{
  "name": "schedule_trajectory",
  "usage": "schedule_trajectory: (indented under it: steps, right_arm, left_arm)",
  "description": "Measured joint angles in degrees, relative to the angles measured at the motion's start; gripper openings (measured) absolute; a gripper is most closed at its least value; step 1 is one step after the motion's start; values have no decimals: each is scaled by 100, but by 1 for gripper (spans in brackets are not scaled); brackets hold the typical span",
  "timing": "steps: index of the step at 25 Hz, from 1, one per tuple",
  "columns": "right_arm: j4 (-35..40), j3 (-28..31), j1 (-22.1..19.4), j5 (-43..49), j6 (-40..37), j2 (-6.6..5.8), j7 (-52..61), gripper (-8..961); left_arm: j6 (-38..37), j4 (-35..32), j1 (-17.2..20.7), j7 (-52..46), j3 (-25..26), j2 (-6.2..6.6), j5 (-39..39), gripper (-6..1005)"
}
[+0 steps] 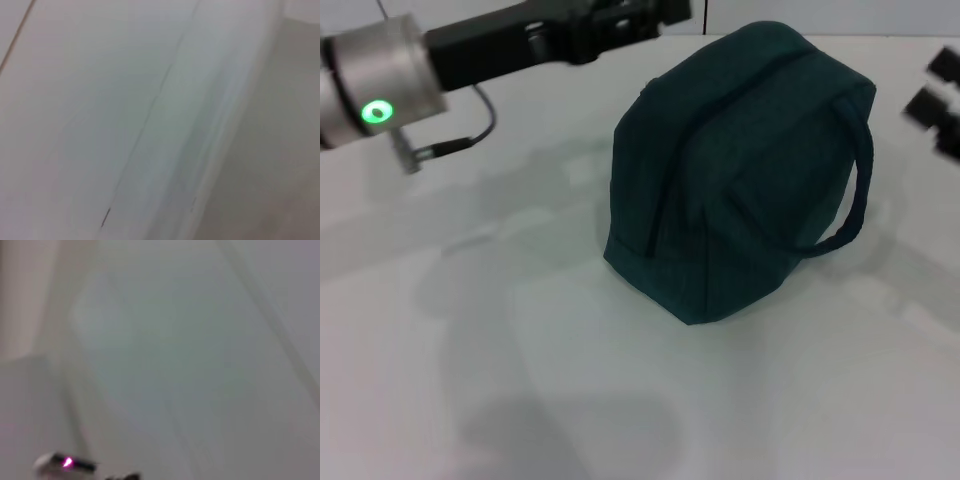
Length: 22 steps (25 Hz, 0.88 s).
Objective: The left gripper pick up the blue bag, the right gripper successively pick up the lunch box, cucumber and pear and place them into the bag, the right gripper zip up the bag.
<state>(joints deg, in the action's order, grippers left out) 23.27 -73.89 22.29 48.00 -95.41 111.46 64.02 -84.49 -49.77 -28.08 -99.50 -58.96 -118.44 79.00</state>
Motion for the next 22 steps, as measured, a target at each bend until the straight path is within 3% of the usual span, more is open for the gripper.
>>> schedule_trajectory:
  steps: [6,11,18,19,22]
  right_arm:
    - [1134,-3,11,1346,-166,0,-108,888]
    - [1683,-21,13,2042,-199,79,-60,888]
    - [1642,-15,88,2587,-204,287,-102,888]
    - [1599,-26,114,2755,-167,359,-170,888]
    - [1501,-58,156,2809,-138,373,-204,888]
  left_arm:
    - [-1011,-37,537,1038,512,126,27,789]
    - [-1744,-52,933,1806,570,286,410,791]
    - [-2212,4,1315,2625,573,193,1102,791]
    - [-2216,45,1335,2663,582,180,1188,790]
    - [-2241,315,1346,2864,587,179,1334,789]
